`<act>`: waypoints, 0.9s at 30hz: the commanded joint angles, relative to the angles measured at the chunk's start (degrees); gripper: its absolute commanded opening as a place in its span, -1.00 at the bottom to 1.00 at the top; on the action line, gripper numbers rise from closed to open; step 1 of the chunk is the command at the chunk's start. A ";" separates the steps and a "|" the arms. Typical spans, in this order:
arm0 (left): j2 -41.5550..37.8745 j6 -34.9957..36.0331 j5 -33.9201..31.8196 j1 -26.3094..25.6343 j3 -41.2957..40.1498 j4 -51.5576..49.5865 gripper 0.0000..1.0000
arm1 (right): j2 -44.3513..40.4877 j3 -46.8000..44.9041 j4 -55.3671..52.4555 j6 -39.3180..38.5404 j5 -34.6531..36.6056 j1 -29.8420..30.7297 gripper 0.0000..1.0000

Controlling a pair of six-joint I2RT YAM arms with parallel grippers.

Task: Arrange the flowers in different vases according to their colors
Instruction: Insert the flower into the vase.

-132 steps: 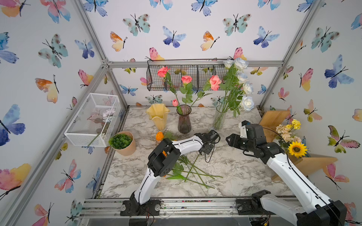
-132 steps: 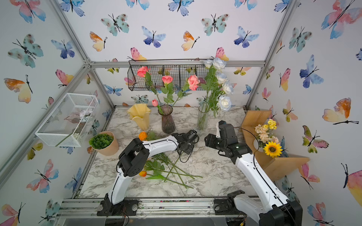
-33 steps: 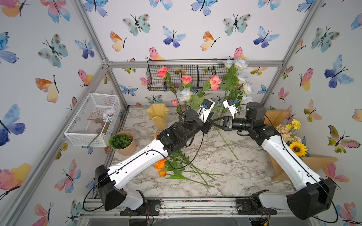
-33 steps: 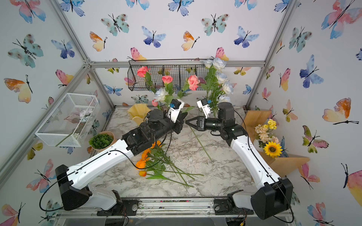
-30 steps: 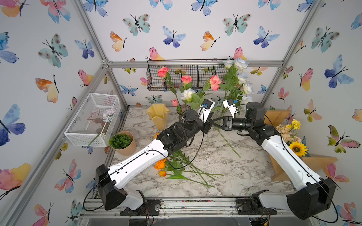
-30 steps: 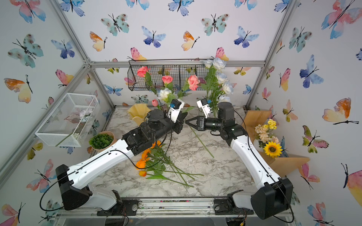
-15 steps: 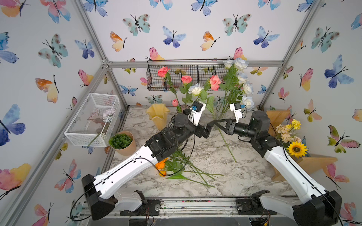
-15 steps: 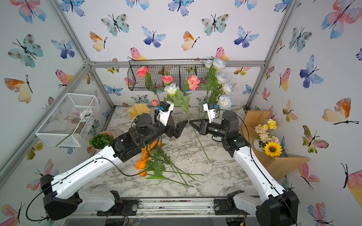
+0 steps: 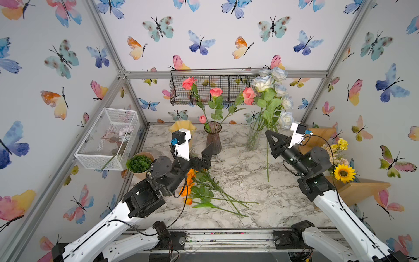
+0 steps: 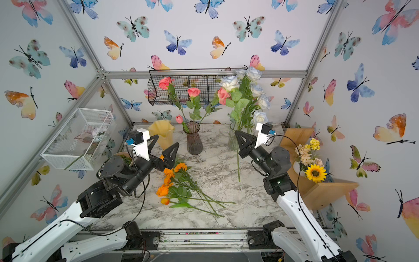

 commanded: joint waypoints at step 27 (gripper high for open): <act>34.87 -16.23 46.77 -0.10 15.96 19.74 0.70 | 4.82 6.69 7.19 15.25 6.04 -0.03 -0.96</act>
